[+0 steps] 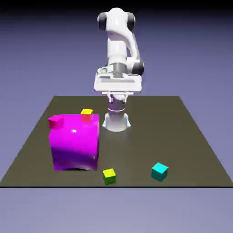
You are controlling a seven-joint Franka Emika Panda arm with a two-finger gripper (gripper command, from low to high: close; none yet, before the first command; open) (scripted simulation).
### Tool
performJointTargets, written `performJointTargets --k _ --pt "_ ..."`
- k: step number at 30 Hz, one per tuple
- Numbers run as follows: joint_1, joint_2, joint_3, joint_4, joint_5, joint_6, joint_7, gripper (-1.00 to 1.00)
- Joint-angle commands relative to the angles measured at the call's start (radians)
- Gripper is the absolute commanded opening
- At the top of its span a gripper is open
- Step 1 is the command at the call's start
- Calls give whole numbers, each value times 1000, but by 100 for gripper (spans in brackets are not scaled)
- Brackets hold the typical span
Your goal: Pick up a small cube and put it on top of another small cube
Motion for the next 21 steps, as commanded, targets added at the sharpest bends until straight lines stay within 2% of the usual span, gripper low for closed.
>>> performJointTargets --k 1,21 --pt "26 32 -24 12 -11 -6 -44 0" --pt "536 662 -506 247 -223 -132 -913 0"
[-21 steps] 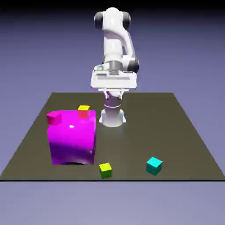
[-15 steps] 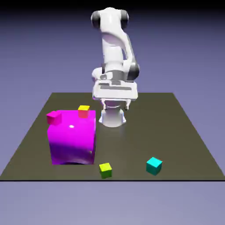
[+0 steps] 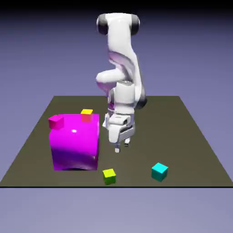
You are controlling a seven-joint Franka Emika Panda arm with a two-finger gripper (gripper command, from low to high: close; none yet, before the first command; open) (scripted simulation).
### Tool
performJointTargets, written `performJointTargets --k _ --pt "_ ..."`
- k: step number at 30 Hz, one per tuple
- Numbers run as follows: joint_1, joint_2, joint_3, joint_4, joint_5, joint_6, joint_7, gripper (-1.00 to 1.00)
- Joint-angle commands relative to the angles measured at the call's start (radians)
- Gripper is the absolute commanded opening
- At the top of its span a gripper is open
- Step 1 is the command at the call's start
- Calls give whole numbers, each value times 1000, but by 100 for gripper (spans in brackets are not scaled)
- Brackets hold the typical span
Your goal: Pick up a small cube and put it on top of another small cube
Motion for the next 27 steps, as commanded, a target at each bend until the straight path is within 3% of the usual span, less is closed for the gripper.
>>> performJointTargets --k 1,10,18,19,27 --pt "26 32 -24 12 -11 -6 -44 0" --pt "255 315 -241 117 -106 -63 -435 0" --pt "98 514 -109 183 -53 82 -456 0" --pt "98 514 -109 183 -53 82 -456 -100" --pt "311 265 -188 126 -179 -108 -416 -100"
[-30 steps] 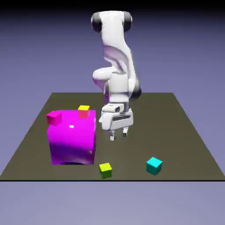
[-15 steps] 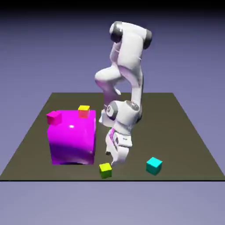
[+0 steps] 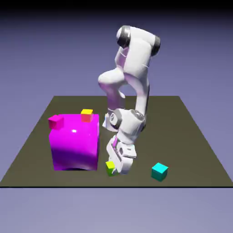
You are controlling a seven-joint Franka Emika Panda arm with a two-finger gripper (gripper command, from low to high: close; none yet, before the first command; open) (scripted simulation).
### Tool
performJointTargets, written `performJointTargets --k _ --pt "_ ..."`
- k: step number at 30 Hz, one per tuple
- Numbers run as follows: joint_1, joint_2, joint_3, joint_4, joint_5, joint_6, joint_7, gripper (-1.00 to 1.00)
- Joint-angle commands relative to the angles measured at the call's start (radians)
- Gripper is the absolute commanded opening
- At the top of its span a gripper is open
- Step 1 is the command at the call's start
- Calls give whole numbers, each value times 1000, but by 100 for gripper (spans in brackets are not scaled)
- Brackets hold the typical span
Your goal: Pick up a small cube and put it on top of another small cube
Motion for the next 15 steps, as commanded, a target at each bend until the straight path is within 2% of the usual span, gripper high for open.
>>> performJointTargets --k 1,6,12,13,15 --pt "32 -34 35 4 -43 -26 15 -100" --pt "159 -168 172 22 -217 -134 77 -100" --pt "96 37 188 63 -208 39 99 -100" --pt "96 37 188 63 -208 39 99 100" --pt "107 1 185 56 -210 9 95 100"
